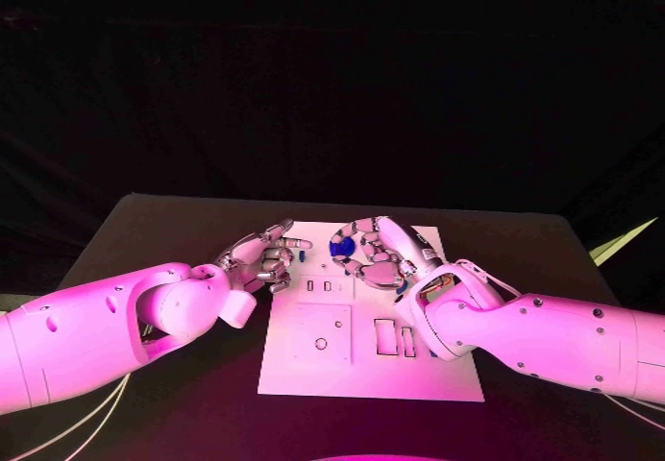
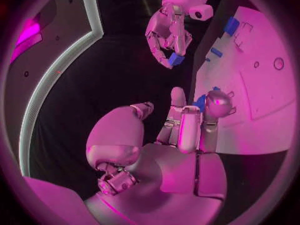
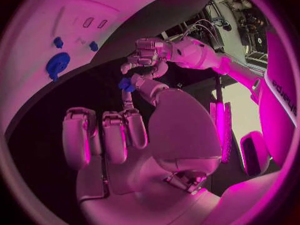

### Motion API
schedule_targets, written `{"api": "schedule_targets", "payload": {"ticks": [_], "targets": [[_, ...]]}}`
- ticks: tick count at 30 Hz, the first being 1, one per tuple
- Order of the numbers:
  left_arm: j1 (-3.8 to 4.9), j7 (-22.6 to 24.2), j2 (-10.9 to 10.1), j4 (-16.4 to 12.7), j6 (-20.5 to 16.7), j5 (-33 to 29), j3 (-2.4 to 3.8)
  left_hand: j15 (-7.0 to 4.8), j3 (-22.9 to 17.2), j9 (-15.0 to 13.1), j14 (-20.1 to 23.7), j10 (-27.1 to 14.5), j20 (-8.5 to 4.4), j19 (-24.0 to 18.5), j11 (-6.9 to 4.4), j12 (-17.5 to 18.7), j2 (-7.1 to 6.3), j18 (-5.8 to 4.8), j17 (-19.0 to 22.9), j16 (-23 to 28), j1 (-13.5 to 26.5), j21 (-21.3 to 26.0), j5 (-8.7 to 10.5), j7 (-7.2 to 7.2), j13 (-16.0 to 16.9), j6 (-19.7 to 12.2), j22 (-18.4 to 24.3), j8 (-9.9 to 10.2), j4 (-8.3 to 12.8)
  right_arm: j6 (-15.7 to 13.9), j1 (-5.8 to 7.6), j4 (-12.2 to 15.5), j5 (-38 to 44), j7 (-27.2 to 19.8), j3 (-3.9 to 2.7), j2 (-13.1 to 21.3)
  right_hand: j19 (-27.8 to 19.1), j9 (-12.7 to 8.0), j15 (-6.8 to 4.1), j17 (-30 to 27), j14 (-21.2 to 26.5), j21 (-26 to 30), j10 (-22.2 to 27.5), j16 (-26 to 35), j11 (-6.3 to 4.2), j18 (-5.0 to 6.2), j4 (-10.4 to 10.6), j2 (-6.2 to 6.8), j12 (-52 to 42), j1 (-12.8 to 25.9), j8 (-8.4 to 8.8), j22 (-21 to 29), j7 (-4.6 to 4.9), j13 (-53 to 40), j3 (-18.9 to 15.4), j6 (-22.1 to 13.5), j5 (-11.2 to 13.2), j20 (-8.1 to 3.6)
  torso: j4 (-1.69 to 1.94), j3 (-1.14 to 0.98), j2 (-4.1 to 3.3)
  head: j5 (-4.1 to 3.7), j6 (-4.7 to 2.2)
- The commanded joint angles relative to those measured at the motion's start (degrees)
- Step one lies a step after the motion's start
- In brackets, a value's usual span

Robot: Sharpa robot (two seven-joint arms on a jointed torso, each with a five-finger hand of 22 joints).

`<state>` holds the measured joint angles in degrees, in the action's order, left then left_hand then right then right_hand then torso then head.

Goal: Assemble the parts on the task board

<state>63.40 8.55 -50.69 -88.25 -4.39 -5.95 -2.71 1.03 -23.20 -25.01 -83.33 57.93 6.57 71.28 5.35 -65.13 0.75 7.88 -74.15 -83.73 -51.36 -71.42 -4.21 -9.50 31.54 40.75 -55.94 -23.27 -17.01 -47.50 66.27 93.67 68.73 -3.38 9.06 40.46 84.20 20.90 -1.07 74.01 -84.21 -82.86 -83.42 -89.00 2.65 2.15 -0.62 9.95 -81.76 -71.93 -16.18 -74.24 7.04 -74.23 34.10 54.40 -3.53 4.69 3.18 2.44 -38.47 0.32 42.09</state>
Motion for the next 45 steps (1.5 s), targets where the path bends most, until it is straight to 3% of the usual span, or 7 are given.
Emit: {"api": "schedule_targets", "payload": {"ticks": [1, 3, 11, 26, 36, 45], "targets": [[-0.48, 0.30, 0.77, -0.19, 1.78, -1.39, 0.05, -0.12, 3.86, 1.82, -2.54, 4.44, -0.11, 3.24, -0.53, -3.35, 1.16, -2.09, -5.72, -2.36, 3.76, -3.48, -0.59, 0.04, 5.56, 0.57, -5.20, 1.50, 0.06, -0.80, -0.02, 0.14, -0.79, -1.27, -0.05, -0.24, 3.65, 1.48, -0.71, 15.80, -5.74, -0.61, -0.93, -0.89, -0.38, -0.79, -0.16, -0.89, -0.92, 1.53, -1.41, -13.22, -0.03, -8.96, 1.29, 1.12, -0.46, -0.56, -0.02, 0.13, 0.00, 0.15, 0.05], [-0.80, 0.38, 1.39, -0.14, 2.87, -2.15, 0.05, -0.15, 5.43, 2.49, -3.21, 6.12, -0.11, 4.15, -0.53, -4.82, 2.33, -2.46, -7.18, -3.00, 5.63, -4.94, -0.52, 0.07, 8.36, 0.86, -7.41, 1.92, -0.01, -1.02, -0.02, 0.00, -1.10, -1.74, -0.08, -0.57, 3.65, 1.48, -0.71, 15.80, -5.74, -0.61, -0.93, -0.89, -0.38, -0.79, -0.16, -0.89, -0.92, 1.53, -1.41, -13.22, -0.03, -8.96, 1.29, 1.12, -0.46, -0.56, -0.02, 0.12, 0.00, 0.10, 0.03], [-1.23, 0.91, 3.26, 0.12, 5.80, -3.65, 0.08, -0.17, 8.06, 3.77, -4.27, 8.62, -0.10, 5.78, -0.61, -6.94, 4.32, -3.10, -9.62, -4.02, 8.52, -7.33, -0.50, 0.11, 12.54, 0.74, -11.17, 2.97, 0.00, -1.47, -0.03, -0.55, -1.72, -2.62, -0.12, -1.87, 3.75, 1.48, -0.68, 15.86, -5.75, -0.88, -1.05, -0.92, -0.35, -0.85, -0.23, -0.86, -1.07, 1.49, -1.35, -13.33, 0.00, -9.11, 1.25, 1.02, -0.47, -0.54, -0.03, 0.11, 0.00, 0.07, 0.00], [-1.30, 2.57, 4.27, 0.14, 8.59, -5.46, 0.13, -0.23, 10.06, 4.60, -4.80, 10.21, -0.13, 6.56, -0.75, -8.09, 6.38, -3.44, -10.92, -4.52, 10.76, -8.59, -0.56, 0.28, 15.15, 1.35, -13.17, 3.32, -0.01, -1.09, -0.08, -1.12, -1.94, -2.78, -0.13, -2.75, 3.75, 1.48, -0.68, 15.86, -5.75, -0.88, -1.05, -0.92, -0.35, -0.85, -0.23, -0.86, -1.07, 1.49, -1.35, -13.33, 0.00, -9.11, 1.25, 1.02, -0.47, -0.54, -0.04, 0.11, 0.02, 0.15, -0.09], [-1.30, 2.25, 3.98, 0.33, 9.17, -5.58, 0.14, -0.78, 12.34, 3.97, -5.37, 11.96, -0.53, 7.38, -1.43, -8.62, 8.30, -3.77, -12.33, -5.01, 10.76, -9.82, -0.80, 1.06, 17.38, 7.08, -15.13, 1.20, 0.04, -1.34, -0.09, -1.30, -1.90, -2.92, -0.13, -2.67, 3.75, 1.49, -0.65, 15.94, -5.77, -0.88, -1.07, -0.97, -0.32, -0.85, -0.33, -0.90, -1.10, 1.40, -1.35, -13.34, 0.02, -9.15, 1.24, 1.02, -0.48, -0.52, -0.03, 0.09, 0.01, 0.08, 0.02], [-1.30, 1.38, 3.69, 0.67, 7.83, -5.28, 0.14, -1.08, 13.19, 3.09, -5.45, 12.23, -0.79, 7.39, -1.77, -8.44, 9.00, -3.78, -12.49, -5.06, 10.38, -9.95, -0.93, 1.44, 17.59, 8.99, -15.28, 0.36, 0.04, -1.79, -0.10, -1.03, -1.87, -3.46, -0.13, -2.43, 3.75, 1.49, -0.65, 15.94, -5.77, -0.88, -1.07, -0.97, -0.32, -0.85, -0.33, -0.90, -1.10, 1.40, -1.35, -13.34, 0.02, -9.15, 1.24, 1.02, -0.48, -0.52, -0.02, 0.08, 0.00, 0.04, 0.04]]}}
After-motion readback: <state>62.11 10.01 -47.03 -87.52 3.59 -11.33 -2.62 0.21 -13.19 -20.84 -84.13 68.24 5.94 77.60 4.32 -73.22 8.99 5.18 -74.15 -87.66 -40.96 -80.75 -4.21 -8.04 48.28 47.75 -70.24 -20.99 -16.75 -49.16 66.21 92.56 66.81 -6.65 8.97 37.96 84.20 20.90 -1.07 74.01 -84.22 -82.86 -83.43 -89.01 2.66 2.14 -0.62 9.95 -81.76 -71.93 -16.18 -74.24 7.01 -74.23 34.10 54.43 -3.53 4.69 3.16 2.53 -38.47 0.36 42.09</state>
